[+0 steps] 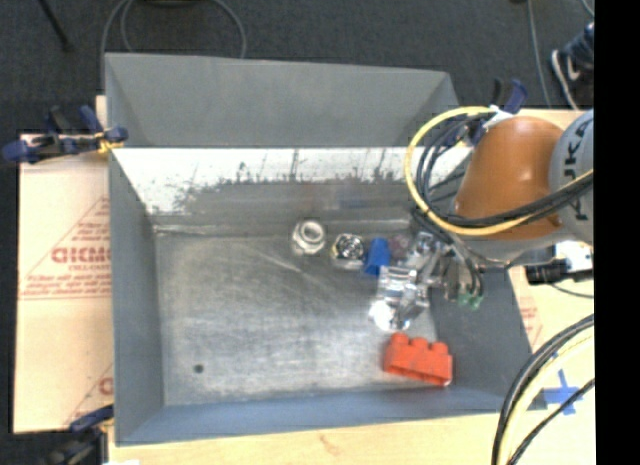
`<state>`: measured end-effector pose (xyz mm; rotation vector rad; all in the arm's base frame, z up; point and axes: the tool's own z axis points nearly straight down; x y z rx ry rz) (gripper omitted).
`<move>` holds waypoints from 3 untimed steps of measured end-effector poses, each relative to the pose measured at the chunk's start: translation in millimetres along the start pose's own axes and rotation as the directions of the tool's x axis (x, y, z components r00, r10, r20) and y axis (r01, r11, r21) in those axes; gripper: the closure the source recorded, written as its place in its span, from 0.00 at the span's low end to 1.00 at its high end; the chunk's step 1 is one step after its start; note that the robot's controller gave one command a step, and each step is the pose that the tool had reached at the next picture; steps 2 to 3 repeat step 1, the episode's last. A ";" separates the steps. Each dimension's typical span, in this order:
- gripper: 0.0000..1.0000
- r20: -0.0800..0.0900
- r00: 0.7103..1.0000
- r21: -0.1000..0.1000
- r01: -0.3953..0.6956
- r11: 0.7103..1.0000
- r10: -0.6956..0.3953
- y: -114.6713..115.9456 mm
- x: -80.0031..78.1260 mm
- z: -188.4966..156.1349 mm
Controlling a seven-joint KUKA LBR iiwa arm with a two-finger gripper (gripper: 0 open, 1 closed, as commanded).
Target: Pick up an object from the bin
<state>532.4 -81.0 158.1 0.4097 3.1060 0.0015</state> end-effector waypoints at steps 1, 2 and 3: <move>1.00 -0.003 1.000 0.002 0.022 1.000 -0.022 -11.5 -2.4 -46.9; 1.00 -0.003 1.000 0.002 0.022 1.000 -0.022 -11.5 -2.4 -46.9; 1.00 -0.003 1.000 0.002 0.022 1.000 -0.022 -11.5 -2.4 -46.9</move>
Offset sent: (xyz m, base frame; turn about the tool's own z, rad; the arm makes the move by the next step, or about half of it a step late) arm -0.0020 -0.0104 0.0446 -0.0237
